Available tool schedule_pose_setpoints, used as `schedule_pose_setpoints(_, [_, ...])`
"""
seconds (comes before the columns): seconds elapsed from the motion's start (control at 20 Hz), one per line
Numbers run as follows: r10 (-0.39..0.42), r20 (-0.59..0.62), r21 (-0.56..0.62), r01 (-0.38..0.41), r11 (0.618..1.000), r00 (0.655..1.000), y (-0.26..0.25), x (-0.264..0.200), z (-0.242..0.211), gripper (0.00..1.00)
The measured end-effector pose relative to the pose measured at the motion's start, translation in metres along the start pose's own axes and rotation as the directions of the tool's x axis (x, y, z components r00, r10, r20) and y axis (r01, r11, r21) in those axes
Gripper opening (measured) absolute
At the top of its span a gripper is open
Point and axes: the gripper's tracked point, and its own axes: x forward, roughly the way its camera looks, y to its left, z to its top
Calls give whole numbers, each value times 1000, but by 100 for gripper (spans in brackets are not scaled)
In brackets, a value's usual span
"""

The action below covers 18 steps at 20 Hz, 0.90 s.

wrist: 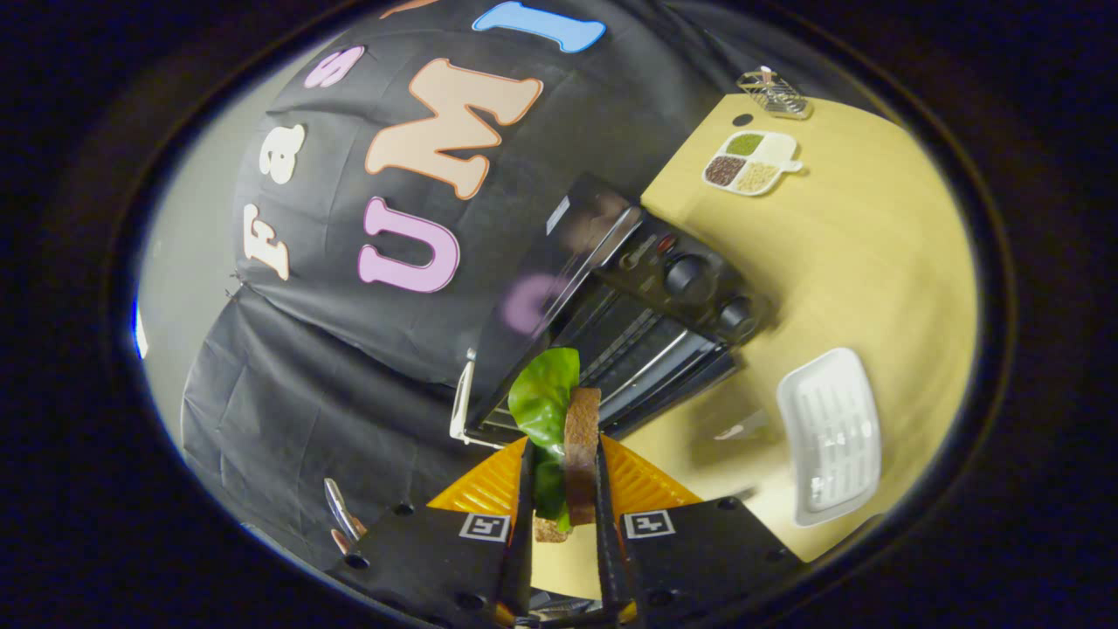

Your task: Open the toaster oven, put the food inside, and close the toaster oven door.

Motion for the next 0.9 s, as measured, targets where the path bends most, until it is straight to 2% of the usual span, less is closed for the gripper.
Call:
schedule_pose_setpoints(0.15, [33, 55, 21, -35, 999, 998, 10, 32, -6, 33])
schedule_pose_setpoints(0.45, [34, 147, 94, -48, 994, 989, 5, 89, -5, 33])
schedule_pose_setpoints(0.6, [11, 174, 102, -29, 994, 985, -4, 112, 9, 33])
schedule_pose_setpoints(0.9, [-109, 241, 16, 109, 994, 964, -30, 138, 35, 33])
